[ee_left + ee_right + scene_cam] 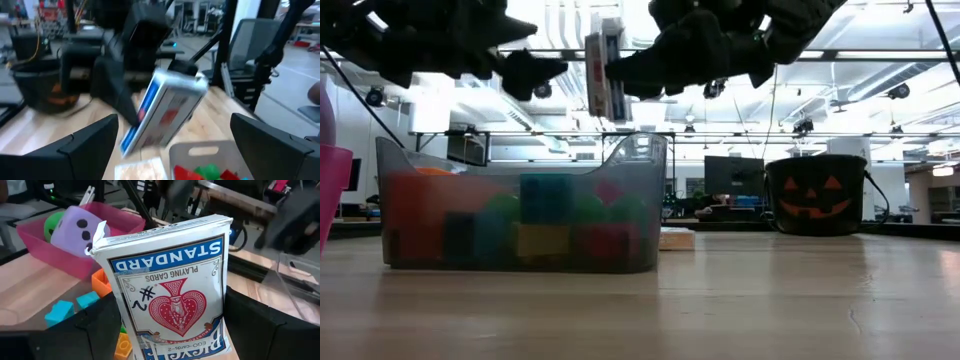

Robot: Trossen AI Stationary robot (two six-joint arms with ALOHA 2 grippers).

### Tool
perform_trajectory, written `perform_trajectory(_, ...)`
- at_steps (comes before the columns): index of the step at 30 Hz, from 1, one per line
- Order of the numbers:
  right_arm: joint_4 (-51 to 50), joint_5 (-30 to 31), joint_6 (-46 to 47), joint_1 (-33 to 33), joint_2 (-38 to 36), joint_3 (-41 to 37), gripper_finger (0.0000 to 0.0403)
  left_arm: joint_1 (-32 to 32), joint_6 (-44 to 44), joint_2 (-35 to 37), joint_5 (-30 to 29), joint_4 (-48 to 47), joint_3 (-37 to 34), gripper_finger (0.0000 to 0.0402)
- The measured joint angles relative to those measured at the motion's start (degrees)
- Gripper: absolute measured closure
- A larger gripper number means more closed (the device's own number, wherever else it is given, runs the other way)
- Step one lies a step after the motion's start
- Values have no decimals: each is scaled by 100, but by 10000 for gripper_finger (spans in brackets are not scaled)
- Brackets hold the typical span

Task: Pick & Place Toys
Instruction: Put the white playing card into the transparent bin

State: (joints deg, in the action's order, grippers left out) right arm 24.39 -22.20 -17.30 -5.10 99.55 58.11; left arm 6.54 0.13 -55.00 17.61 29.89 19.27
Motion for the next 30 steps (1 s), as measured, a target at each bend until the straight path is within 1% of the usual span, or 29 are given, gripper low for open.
perform_trajectory(3,35,-1,3,-4,124,39,113,-112,217,0,-1,36,17,16)
perform_trajectory(6,50,-2,4,-16,233,85,113,-269,618,0,-123,-440,154,16)
perform_trajectory(8,45,-11,3,-32,295,110,113,-430,924,-2,-442,-965,333,16)
perform_trajectory(12,44,-10,4,-67,330,118,113,-816,1355,0,-1384,-1882,826,16)
perform_trajectory(14,28,-9,23,-74,330,118,113,-980,1532,-2,-1744,-2365,1107,16)
perform_trajectory(16,-8,-9,46,-74,330,118,113,-1093,1679,-5,-1976,-2775,1362,16)
perform_trajectory(18,-43,-9,48,-74,332,118,113,-1158,1807,-69,-2088,-3077,1608,16)
perform_trajectory(22,-109,-9,85,-74,332,115,113,-1186,2077,-507,-2156,-3554,2029,16)
perform_trajectory(27,-174,-9,105,-74,332,114,113,-1186,2476,-1356,-2404,-3929,2568,16)
perform_trajectory(30,-256,-9,105,-74,332,114,113,-1186,2659,-1767,-2451,-4110,2959,16)
